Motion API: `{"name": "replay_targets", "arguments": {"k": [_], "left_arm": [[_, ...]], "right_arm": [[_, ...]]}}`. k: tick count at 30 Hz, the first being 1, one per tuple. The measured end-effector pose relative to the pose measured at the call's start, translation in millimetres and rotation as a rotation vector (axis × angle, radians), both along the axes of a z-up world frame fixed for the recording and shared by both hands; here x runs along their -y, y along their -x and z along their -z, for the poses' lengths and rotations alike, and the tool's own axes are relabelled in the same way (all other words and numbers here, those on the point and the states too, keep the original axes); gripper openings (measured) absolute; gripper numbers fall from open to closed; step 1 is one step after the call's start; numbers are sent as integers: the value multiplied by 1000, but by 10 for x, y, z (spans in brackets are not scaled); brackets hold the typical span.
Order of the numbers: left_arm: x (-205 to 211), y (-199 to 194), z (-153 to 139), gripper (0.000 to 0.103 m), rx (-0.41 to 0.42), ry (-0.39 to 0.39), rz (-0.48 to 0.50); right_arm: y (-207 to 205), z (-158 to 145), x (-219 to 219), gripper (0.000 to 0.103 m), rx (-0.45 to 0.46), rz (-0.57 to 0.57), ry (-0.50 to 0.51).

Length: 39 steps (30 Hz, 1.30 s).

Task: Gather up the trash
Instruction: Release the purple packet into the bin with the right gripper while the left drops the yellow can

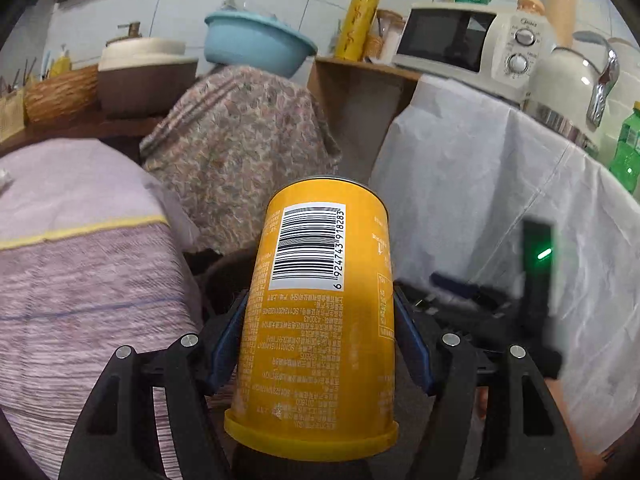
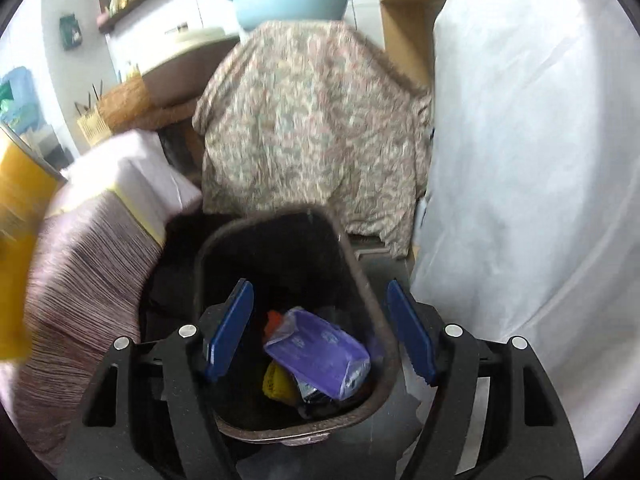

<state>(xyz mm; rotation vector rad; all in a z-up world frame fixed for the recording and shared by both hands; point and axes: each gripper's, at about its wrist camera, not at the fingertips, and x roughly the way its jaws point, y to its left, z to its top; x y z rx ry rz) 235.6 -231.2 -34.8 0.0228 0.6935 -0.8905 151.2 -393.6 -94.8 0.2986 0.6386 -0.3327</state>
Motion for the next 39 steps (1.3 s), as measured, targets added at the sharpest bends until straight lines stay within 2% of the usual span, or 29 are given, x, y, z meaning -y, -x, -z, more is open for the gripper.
{"name": "replay_targets", "arguments": {"k": [3, 7, 12, 16, 18, 19, 20, 26, 28, 34, 39], "left_arm": [[150, -23, 211, 67, -51, -27, 8], [367, -29, 421, 67, -65, -87, 28], [615, -116, 658, 67, -101, -145, 30], [773, -212, 798, 67, -88, -196, 26], [823, -254, 833, 71, -82, -216, 19], [853, -281, 846, 79, -91, -225, 15], [854, -280, 843, 84, -95, -227, 9], [771, -157, 763, 86, -88, -197, 22], [737, -83, 703, 88, -70, -182, 30], [412, 146, 337, 91, -51, -76, 24], [166, 294, 25, 95, 6, -21, -10]], "right_arm": [[139, -225, 10, 73, 31, 32, 60], [286, -473, 30, 75, 77, 42, 79], [385, -636, 33, 76, 118, 39, 86], [416, -685, 15, 76, 122, 38, 97], [420, -680, 8, 76, 118, 34, 96], [427, -680, 1, 76, 117, 33, 97], [437, -688, -5, 76, 119, 30, 97], [529, -831, -14, 77, 166, 31, 108], [561, -909, -43, 83, 187, 32, 130], [537, -1086, -131, 86, 230, -4, 151], [487, -1170, -199, 92, 239, -26, 163]]}}
